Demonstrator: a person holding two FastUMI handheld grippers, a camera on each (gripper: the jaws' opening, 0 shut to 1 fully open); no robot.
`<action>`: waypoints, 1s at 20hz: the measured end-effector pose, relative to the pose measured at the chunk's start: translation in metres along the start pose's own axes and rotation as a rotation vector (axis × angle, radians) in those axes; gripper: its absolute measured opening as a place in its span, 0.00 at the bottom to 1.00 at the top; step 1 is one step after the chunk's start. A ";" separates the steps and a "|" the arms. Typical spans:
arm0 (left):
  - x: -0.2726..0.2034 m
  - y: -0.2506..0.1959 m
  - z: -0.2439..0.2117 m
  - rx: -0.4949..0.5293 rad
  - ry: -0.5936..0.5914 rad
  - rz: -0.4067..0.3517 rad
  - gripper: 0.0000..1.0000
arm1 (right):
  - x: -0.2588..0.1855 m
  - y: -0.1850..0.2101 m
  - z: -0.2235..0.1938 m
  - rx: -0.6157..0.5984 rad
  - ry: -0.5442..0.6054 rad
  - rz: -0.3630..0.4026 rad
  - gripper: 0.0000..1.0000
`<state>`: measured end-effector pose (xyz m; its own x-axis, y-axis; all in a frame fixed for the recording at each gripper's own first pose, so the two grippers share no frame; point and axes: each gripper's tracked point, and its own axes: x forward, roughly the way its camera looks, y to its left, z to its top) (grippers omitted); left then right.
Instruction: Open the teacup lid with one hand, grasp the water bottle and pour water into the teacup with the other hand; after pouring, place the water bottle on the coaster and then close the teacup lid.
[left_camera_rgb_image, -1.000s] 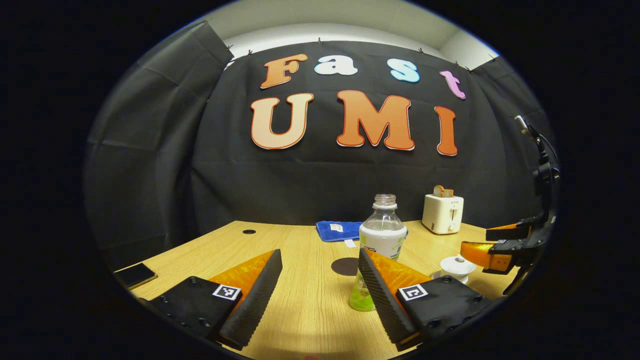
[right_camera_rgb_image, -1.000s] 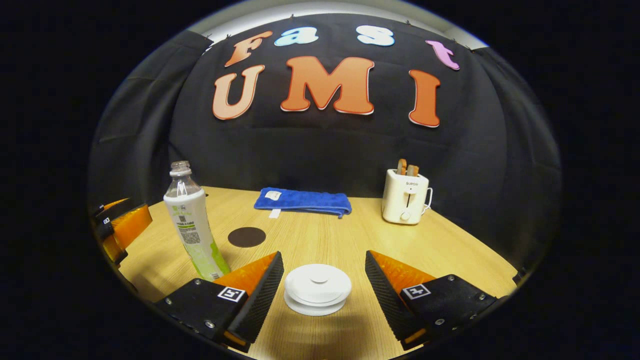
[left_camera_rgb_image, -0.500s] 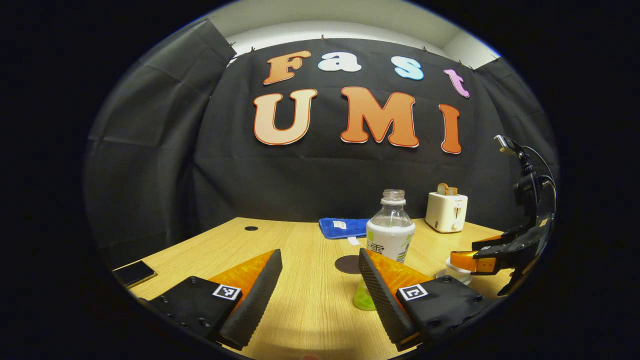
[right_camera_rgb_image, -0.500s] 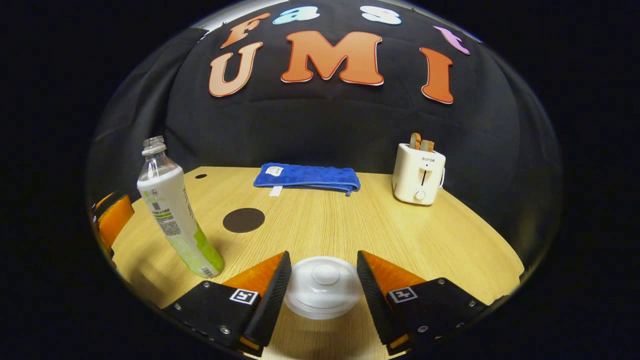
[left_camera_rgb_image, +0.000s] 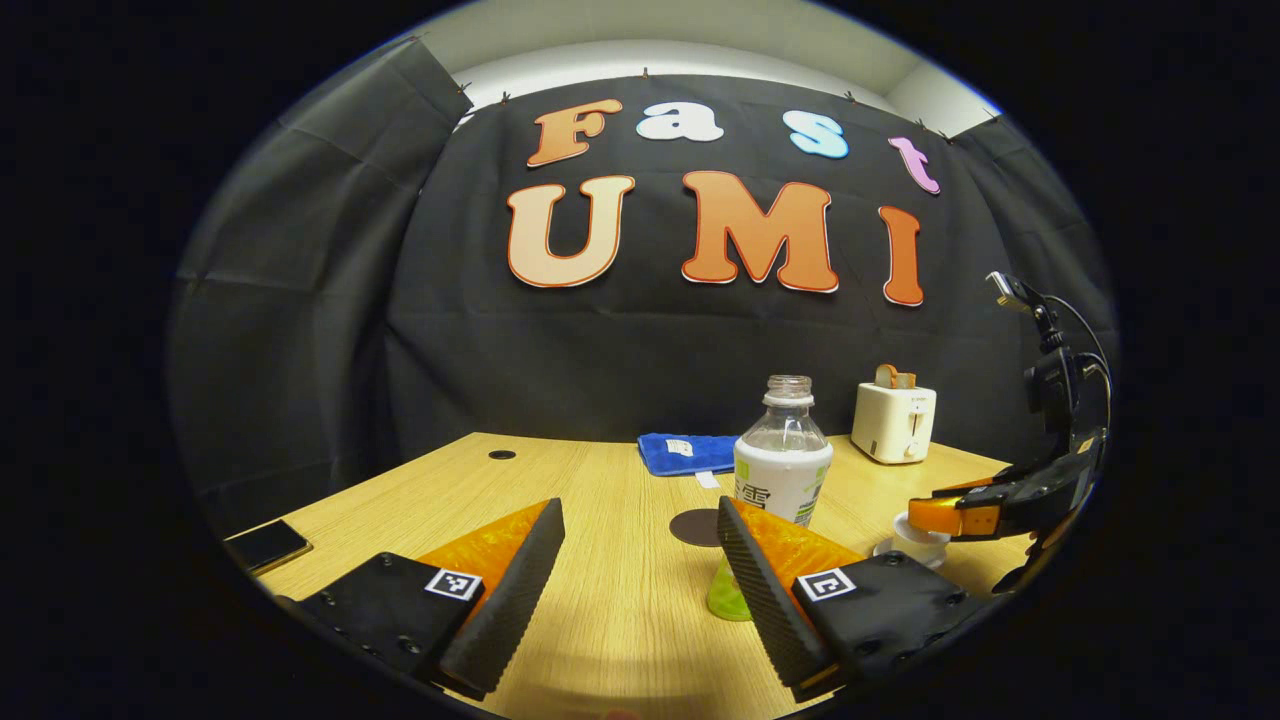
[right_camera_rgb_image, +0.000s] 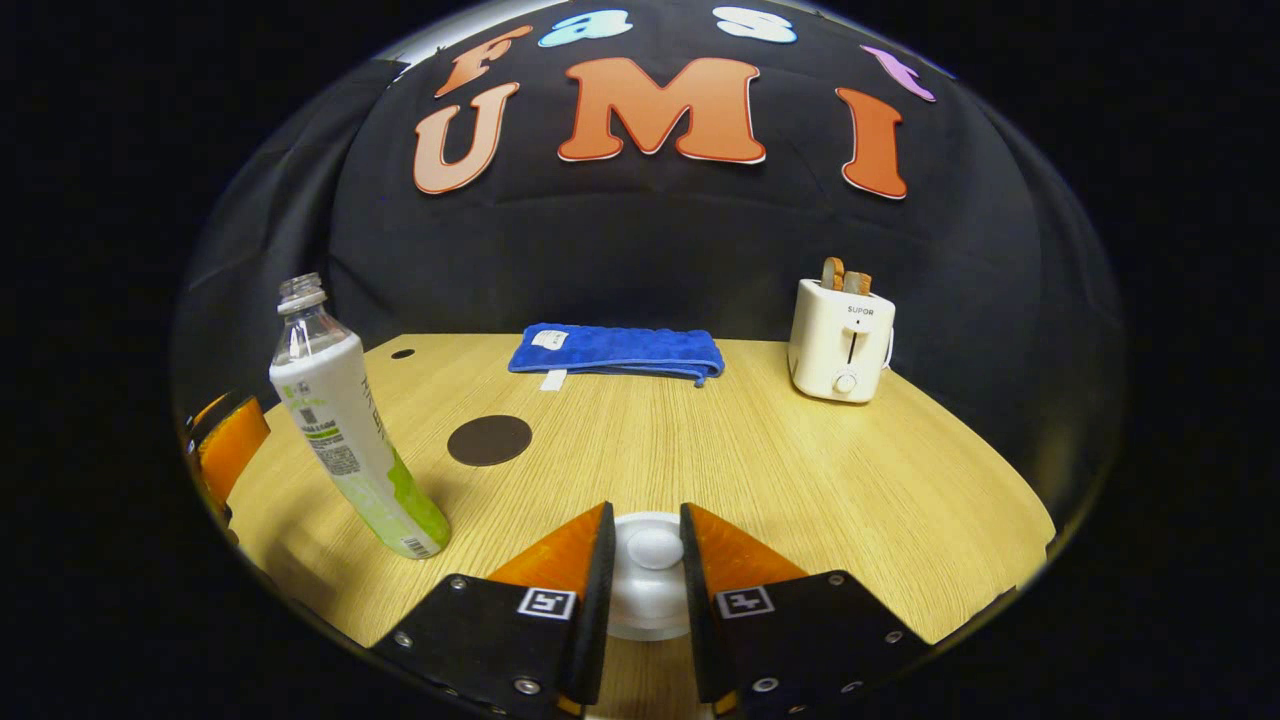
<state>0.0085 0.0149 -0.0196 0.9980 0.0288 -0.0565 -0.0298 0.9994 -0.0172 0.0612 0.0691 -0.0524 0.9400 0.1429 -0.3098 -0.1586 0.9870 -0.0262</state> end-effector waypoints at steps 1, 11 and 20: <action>-0.001 -0.001 0.000 -0.001 0.000 -0.001 0.99 | 0.000 0.001 -0.001 0.009 0.005 0.002 0.31; -0.004 -0.029 0.003 -0.004 -0.007 -0.053 0.99 | -0.019 -0.040 0.029 0.026 -0.083 -0.060 0.16; 0.003 -0.084 -0.010 0.010 0.034 -0.142 0.99 | -0.032 -0.103 0.013 0.052 -0.078 -0.149 0.16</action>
<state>0.0130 -0.0689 -0.0282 0.9897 -0.1129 -0.0875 0.1118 0.9936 -0.0179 0.0513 -0.0364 -0.0271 0.9728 -0.0024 -0.2315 -0.0016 0.9999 -0.0170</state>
